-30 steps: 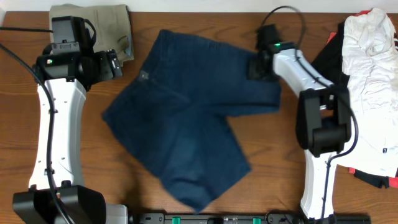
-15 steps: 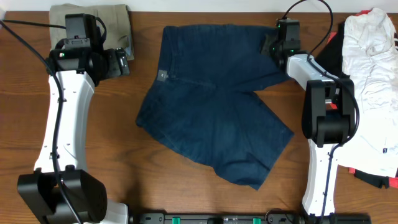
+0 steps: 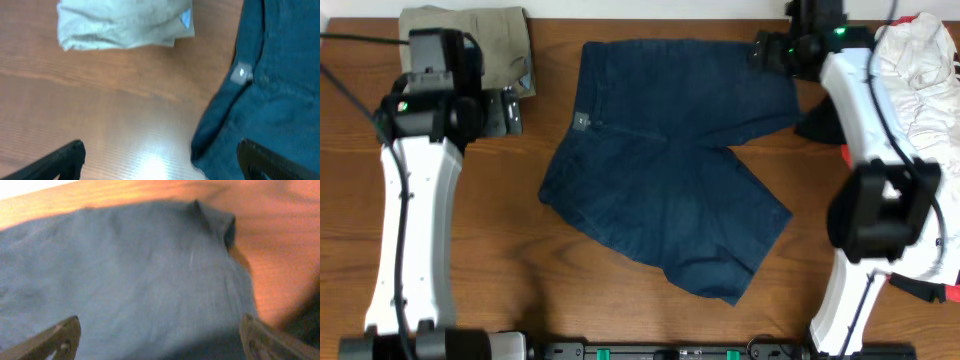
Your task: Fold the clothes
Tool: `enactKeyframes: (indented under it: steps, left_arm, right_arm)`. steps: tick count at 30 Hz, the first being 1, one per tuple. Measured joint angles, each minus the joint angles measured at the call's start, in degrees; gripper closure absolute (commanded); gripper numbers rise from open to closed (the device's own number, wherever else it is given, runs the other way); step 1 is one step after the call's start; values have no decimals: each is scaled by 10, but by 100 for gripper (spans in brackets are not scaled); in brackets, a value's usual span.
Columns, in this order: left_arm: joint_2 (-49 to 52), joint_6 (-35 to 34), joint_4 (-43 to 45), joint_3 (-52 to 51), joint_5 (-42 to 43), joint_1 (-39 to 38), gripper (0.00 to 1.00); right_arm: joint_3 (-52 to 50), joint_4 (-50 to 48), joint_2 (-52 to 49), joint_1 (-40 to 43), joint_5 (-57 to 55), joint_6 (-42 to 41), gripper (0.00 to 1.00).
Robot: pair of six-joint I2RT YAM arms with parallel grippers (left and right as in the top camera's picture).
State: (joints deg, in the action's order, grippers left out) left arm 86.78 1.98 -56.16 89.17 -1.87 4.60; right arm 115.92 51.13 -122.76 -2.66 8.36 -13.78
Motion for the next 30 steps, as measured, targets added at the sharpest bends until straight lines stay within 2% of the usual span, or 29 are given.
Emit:
enactKeyframes:
  steps: [5, 10, 14, 20, 26, 30]
  left_arm:
    - [-43, 0, -99, 0, 23, 0, 2]
    - [-44, 16, -139, -24, 93, 0, 2]
    - [-43, 45, -111, -91, 131, 0, 2]
    - [-24, 78, -6, -212, 153, 0, 2]
    - [15, 87, 44, -260, 155, -15, 2]
    - [53, 88, 61, -268, 157, -36, 2]
  right_arm:
    - [21, 153, 104, -7, 55, 41, 1]
    - [12, 263, 117, -33, 90, 74, 5]
    - [-34, 273, 108, -66, 92, 85, 10]
    - [-114, 249, 103, -135, 67, 81, 14]
    - [-158, 238, 102, -171, 39, 61, 20]
    - [-171, 233, 102, -179, 26, 48, 20]
